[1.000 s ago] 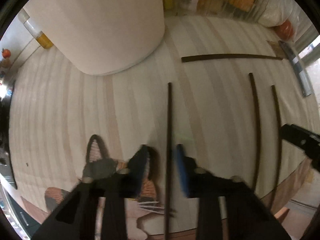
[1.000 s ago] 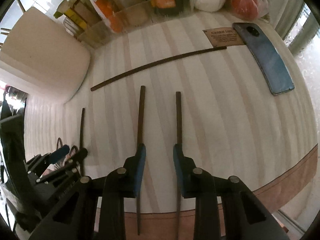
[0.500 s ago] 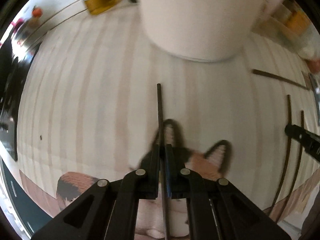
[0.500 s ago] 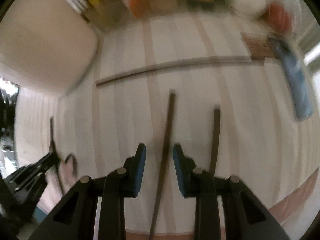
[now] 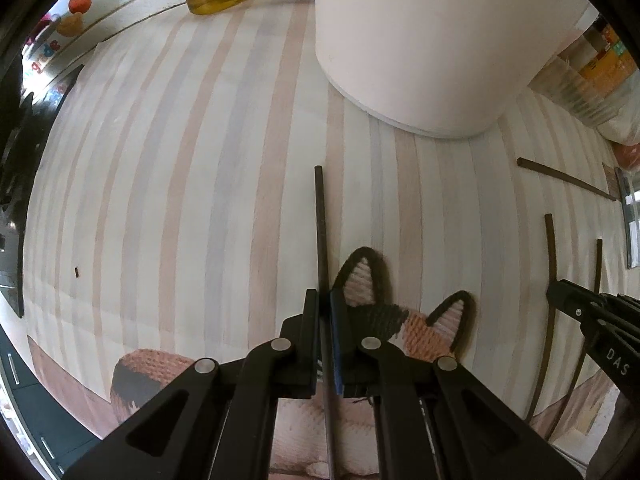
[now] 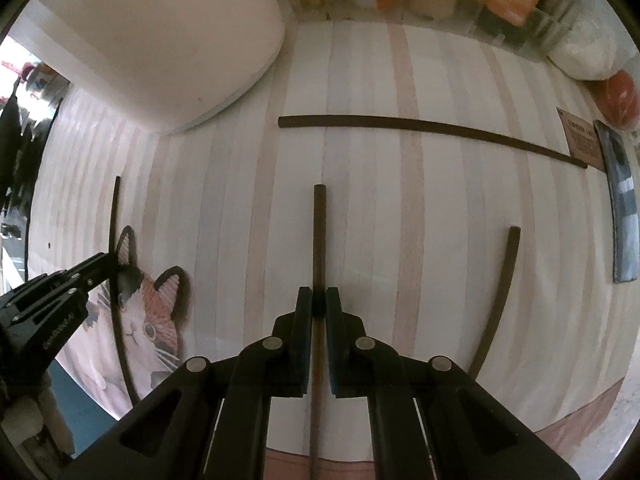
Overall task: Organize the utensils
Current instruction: 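Grasp a dark chopstick with the left gripper while the right grasps another dark chopstick, then lift the left tool's dark chopstick toward the holder while the right tool lifts its dark chopstick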
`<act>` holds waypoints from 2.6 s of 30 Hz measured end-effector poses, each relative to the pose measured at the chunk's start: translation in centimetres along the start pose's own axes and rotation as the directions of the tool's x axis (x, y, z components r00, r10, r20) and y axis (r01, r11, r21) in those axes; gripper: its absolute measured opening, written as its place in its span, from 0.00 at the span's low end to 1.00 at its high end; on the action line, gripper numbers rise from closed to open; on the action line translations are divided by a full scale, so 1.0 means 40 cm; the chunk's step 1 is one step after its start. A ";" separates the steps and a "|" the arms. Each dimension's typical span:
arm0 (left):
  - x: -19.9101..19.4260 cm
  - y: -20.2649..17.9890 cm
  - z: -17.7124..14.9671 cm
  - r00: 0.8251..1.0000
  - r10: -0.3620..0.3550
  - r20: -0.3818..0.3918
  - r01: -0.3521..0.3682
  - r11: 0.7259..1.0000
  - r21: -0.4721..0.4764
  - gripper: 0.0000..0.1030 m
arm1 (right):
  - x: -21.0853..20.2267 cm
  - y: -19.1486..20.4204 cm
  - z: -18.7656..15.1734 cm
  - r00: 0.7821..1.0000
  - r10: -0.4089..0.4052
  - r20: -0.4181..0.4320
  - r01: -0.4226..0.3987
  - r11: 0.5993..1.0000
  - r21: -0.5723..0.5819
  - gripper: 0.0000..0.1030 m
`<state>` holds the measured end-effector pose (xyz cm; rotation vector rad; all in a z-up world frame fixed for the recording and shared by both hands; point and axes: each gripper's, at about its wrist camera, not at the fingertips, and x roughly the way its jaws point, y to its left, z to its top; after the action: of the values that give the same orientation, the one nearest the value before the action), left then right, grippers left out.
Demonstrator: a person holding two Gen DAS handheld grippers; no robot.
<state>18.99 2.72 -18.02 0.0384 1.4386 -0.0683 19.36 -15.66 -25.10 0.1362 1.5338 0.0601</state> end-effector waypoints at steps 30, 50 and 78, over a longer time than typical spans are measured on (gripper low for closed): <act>0.086 0.028 0.038 1.000 0.000 0.017 -0.001 0.999 0.040 0.04 | 0.014 -0.024 0.023 1.000 -0.020 -0.004 0.020 0.999 0.028 0.06; -0.117 0.052 0.032 0.980 -0.073 0.184 0.065 0.997 0.049 0.03 | -0.107 -0.017 -0.031 0.973 0.136 0.184 -0.155 0.984 0.091 0.06; -0.377 0.101 0.046 0.908 -0.088 0.410 0.084 0.996 0.028 0.03 | -0.400 0.082 -0.065 0.810 0.104 0.577 -0.064 0.994 -0.088 0.05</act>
<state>19.14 6.98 -2.87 -0.0308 1.0156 -0.1479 16.32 -14.25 -8.91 0.1541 0.9055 0.1269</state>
